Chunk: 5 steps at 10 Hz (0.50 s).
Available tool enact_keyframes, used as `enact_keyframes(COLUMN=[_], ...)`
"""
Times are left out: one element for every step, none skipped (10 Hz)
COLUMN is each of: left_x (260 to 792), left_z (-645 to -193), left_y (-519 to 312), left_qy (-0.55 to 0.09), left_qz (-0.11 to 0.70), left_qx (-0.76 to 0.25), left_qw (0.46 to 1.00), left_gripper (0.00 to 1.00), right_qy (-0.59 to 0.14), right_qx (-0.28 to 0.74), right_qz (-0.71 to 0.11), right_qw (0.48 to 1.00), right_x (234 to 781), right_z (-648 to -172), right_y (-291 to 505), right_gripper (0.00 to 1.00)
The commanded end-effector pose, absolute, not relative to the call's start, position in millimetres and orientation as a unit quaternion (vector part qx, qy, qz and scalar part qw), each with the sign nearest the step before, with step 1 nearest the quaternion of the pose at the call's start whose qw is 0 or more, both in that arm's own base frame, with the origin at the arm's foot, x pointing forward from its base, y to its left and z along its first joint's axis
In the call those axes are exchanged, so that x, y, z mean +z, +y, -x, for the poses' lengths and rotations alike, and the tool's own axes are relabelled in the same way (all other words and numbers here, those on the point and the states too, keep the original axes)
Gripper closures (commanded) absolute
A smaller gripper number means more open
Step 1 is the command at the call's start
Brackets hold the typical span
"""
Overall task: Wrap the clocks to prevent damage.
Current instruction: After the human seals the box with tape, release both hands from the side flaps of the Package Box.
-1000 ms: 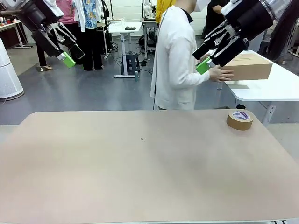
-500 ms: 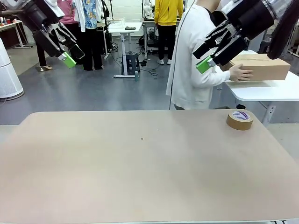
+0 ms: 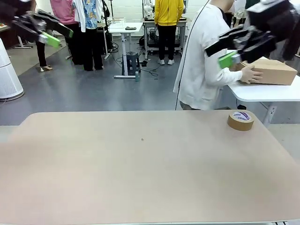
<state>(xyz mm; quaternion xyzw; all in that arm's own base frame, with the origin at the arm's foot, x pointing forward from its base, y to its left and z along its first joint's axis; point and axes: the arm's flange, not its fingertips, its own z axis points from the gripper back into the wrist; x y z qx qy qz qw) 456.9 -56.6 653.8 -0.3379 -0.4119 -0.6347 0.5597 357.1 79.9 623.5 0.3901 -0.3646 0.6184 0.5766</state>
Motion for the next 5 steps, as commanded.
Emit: enact_keyframes(left_x=[626.7, 617.4, 610.5, 602.4, 595.1], left_z=[-435.8, -431.4, -430.0, -425.5, -419.8], left_y=[-11.4, 12.8, 34.4, 50.9, 65.9], left_qy=[-0.442, -0.445, -0.443, -0.430, -0.415], left_qz=[0.396, 0.395, 0.408, 0.417, 0.417], left_qx=[-0.591, -0.555, -0.523, -0.503, -0.489], left_qw=[0.546, 0.581, 0.604, 0.623, 0.644], left_gripper=[0.00, 0.00, 0.00, 0.00, 0.00], right_qy=[-0.414, -0.438, -0.446, -0.455, -0.460], right_qx=[0.597, 0.582, 0.578, 0.575, 0.571], right_qz=[-0.436, -0.425, -0.420, -0.406, -0.399], right_qw=[0.530, 0.538, 0.540, 0.545, 0.550], right_x=[603.4, 595.0, 583.8, 573.7, 565.1], right_z=[-360.8, -357.6, -353.9, -348.7, -344.1], right_y=[38.2, 19.1, 5.5, -8.7, -22.8], right_gripper=[0.00, 0.00, 0.00, 0.00, 0.00])
